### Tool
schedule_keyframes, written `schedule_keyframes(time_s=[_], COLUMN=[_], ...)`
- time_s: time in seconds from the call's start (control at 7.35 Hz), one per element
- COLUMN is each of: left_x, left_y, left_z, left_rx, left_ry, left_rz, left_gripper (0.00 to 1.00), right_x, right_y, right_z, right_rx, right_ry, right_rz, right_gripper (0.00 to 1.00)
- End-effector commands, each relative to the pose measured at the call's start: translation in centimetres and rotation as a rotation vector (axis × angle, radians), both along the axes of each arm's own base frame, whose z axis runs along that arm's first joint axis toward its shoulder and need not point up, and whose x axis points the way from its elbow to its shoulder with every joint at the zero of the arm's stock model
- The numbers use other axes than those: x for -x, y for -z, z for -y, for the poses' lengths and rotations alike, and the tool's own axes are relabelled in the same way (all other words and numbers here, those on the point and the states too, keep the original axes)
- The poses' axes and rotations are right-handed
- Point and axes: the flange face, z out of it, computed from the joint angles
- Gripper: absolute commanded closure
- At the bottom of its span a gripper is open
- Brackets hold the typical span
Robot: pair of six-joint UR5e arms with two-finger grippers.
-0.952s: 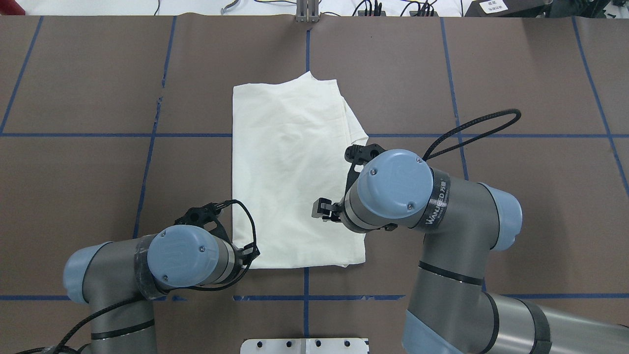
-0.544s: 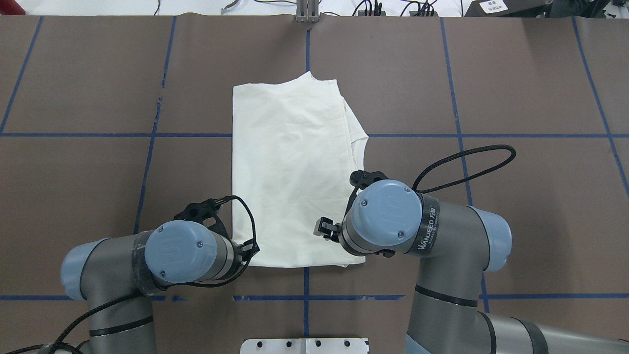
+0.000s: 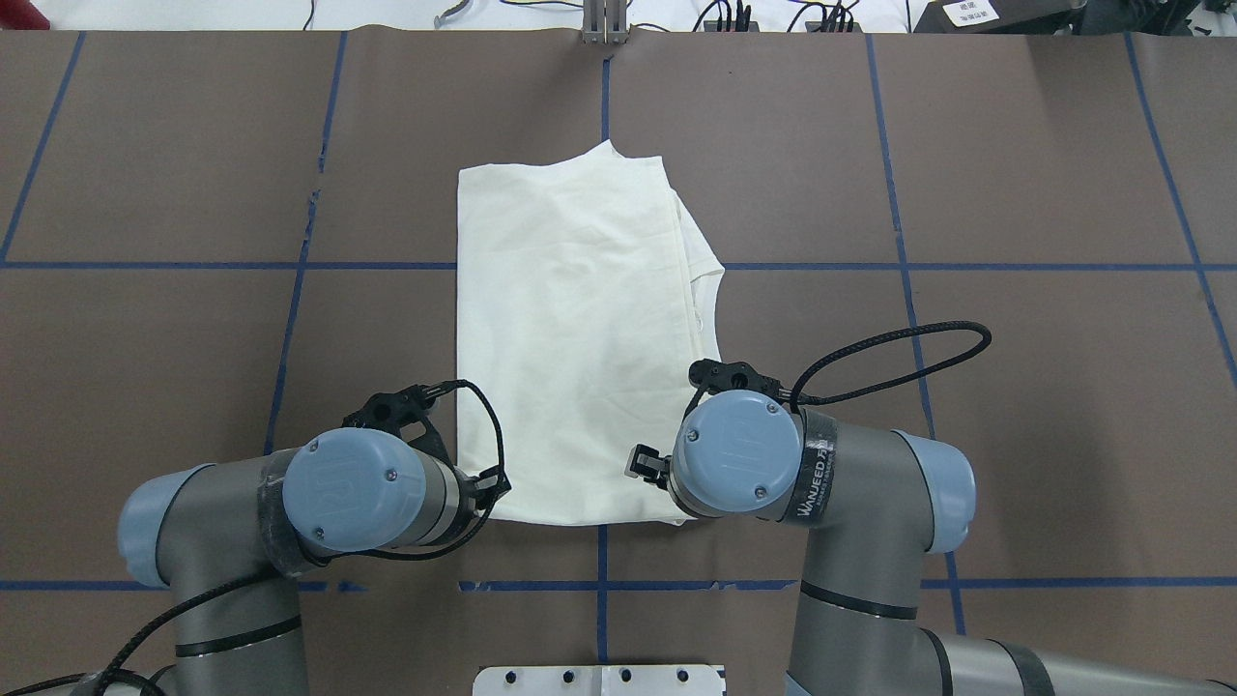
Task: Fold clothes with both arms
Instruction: 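Move both grippers to the shirt corners nearest the robot, then grasp the near corners of the folded shirt with both grippers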
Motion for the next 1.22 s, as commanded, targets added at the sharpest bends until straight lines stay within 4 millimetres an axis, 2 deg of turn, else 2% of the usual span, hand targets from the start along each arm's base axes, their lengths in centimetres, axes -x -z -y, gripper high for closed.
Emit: schedule_keyframes(time_s=[0.0,0.27,0.54,1.09], left_x=[0.0,0.0,0.2,0.4], left_y=[0.1,0.1,0.0,0.0], left_z=[0.0,0.0,0.3,0.8], left_rx=[-0.002,-0.002,-0.002,-0.002], left_ry=[0.001,0.001,0.007,0.014], left_rz=[-0.003,-0.001,-0.001,-0.001], left_gripper=[1.0,1.0,1.0,1.0], right_x=[1.0,1.1,2.6,2.4], right_y=[-0.8,-1.0,-1.5,-2.2], right_z=[-0.2,-0.4,0.2,0.2], right_rx=[0.006,0.001,-0.016,0.007], right_ry=[0.007,0.013,0.001,0.004], right_rz=[-0.023,-0.016,0.072,0.001], right_gripper=[0.0,0.0,0.0,0.0])
